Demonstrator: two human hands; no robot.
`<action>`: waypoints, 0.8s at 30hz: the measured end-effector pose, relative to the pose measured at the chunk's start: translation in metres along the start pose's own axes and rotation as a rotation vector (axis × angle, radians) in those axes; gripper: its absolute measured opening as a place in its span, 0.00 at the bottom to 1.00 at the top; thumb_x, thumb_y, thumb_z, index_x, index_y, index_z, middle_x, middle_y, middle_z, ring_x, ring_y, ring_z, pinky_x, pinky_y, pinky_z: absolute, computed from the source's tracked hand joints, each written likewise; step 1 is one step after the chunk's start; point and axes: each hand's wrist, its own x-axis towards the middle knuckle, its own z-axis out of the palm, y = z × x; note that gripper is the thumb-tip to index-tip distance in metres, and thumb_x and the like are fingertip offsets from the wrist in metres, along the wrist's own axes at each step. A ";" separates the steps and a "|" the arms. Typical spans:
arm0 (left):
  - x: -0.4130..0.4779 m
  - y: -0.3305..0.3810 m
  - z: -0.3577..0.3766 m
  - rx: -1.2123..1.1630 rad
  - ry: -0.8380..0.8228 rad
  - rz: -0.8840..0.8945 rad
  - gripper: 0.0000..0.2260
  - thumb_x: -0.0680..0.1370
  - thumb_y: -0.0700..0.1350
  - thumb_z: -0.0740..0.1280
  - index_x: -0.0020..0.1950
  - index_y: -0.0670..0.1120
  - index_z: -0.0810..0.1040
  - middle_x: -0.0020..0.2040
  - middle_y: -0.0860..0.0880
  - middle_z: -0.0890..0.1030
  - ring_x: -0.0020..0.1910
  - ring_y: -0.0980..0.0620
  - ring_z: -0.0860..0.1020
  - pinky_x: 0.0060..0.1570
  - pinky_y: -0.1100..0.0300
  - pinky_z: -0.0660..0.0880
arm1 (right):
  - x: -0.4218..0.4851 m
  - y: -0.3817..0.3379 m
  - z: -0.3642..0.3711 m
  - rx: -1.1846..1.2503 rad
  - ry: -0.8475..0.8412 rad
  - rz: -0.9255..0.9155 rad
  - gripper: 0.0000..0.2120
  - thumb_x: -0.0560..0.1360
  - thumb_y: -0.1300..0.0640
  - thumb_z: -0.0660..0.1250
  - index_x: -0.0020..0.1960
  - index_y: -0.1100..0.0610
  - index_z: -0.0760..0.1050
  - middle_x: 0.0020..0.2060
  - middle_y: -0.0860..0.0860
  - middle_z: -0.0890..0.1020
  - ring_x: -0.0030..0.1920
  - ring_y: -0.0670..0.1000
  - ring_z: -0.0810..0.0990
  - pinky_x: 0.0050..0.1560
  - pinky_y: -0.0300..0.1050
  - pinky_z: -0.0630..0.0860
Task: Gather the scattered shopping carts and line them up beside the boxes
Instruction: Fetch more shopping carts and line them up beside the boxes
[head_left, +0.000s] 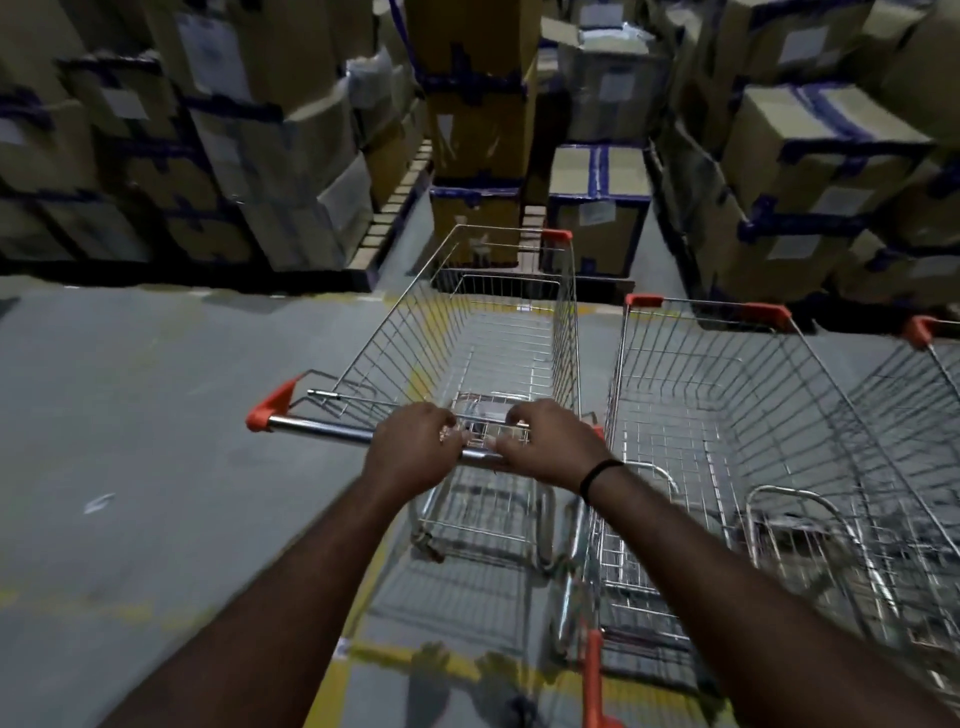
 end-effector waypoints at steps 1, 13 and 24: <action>0.005 -0.002 0.006 0.076 -0.036 0.029 0.23 0.79 0.63 0.56 0.59 0.51 0.83 0.57 0.50 0.82 0.59 0.47 0.78 0.60 0.48 0.71 | 0.003 0.002 0.006 -0.069 -0.015 0.023 0.26 0.75 0.33 0.63 0.65 0.48 0.76 0.64 0.52 0.76 0.65 0.55 0.75 0.64 0.55 0.71; 0.068 -0.019 0.030 0.161 -0.150 0.200 0.29 0.80 0.68 0.48 0.64 0.52 0.78 0.64 0.50 0.77 0.67 0.47 0.71 0.60 0.45 0.74 | 0.041 0.012 0.024 -0.405 0.134 0.131 0.34 0.76 0.31 0.43 0.55 0.49 0.81 0.53 0.48 0.79 0.58 0.53 0.76 0.58 0.55 0.72; 0.170 -0.154 -0.019 0.347 -0.083 0.375 0.45 0.70 0.80 0.37 0.57 0.53 0.81 0.55 0.51 0.81 0.56 0.48 0.78 0.52 0.51 0.75 | 0.110 0.021 0.016 -0.294 0.177 0.312 0.31 0.75 0.31 0.45 0.48 0.47 0.82 0.52 0.47 0.77 0.50 0.50 0.78 0.66 0.61 0.69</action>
